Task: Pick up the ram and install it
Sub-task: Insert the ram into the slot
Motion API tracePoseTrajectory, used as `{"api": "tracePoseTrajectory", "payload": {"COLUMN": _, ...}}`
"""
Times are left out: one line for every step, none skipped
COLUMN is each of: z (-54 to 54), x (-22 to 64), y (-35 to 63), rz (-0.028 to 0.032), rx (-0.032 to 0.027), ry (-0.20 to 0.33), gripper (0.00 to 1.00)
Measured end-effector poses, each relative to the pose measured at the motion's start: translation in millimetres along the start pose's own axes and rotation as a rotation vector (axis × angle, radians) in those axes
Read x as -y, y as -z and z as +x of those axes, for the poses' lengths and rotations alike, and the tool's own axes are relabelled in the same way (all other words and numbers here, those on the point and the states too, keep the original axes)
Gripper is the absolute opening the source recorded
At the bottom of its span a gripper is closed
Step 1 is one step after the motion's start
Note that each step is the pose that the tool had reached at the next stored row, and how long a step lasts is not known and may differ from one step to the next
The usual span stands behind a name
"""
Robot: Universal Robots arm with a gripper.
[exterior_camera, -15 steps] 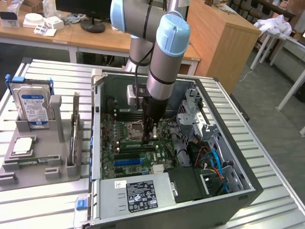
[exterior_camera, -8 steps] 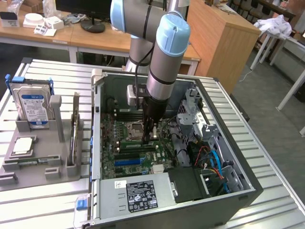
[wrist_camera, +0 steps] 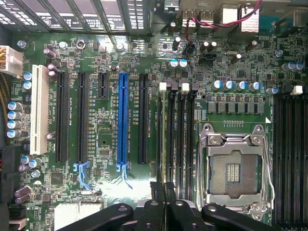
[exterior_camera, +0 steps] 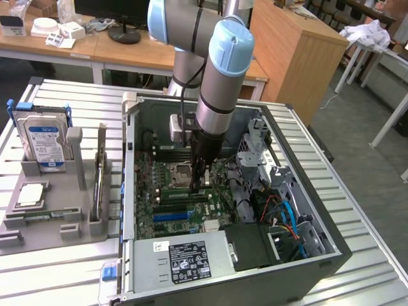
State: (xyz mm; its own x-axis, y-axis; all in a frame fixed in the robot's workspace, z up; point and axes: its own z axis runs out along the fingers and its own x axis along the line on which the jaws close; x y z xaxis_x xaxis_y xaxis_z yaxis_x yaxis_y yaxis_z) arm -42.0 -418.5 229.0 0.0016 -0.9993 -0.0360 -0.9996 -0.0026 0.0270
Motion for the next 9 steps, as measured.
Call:
{"api": "tracePoseTrajectory", "payload": {"z": 0.0, "x": 0.0, "y": -0.2, "rz": 0.0000, "rx": 0.0001, "ry": 0.000, "gripper": 0.12}}
{"api": "tracePoseTrajectory", "payload": {"z": 0.0, "x": 0.0, "y": -0.7, "rz": 0.0001, "rx": 0.0003, "ry": 0.000, "gripper": 0.12}}
{"api": "tracePoseTrajectory", "payload": {"z": 0.0, "x": 0.0, "y": -1.0, "rz": 0.0001, "rx": 0.0003, "ry": 0.000, "gripper": 0.12}}
{"api": "tracePoseTrajectory", "payload": {"z": 0.0, "x": 0.0, "y": -1.3, "rz": 0.0001, "rx": 0.0002, "ry": 0.000, "gripper": 0.12}}
{"api": "tracePoseTrajectory", "payload": {"z": 0.0, "x": 0.0, "y": -1.6, "rz": 0.0000, "rx": 0.0001, "ry": 0.000, "gripper": 0.12}}
{"api": "tracePoseTrajectory", "payload": {"z": 0.0, "x": 0.0, "y": -2.0, "rz": 0.0000, "rx": 0.0000, "ry": 0.000, "gripper": 0.12}}
{"api": "tracePoseTrajectory", "payload": {"z": 0.1, "x": 0.0, "y": -2.4, "rz": 0.0001, "rx": 0.0001, "ry": 0.000, "gripper": 0.12}}
{"api": "tracePoseTrajectory", "payload": {"z": 0.1, "x": 0.0, "y": -2.7, "rz": 0.0001, "rx": 0.0001, "ry": 0.000, "gripper": 0.12}}
{"api": "tracePoseTrajectory", "payload": {"z": 0.1, "x": 0.0, "y": -3.2, "rz": 0.0001, "rx": 0.0001, "ry": 0.000, "gripper": 0.12}}
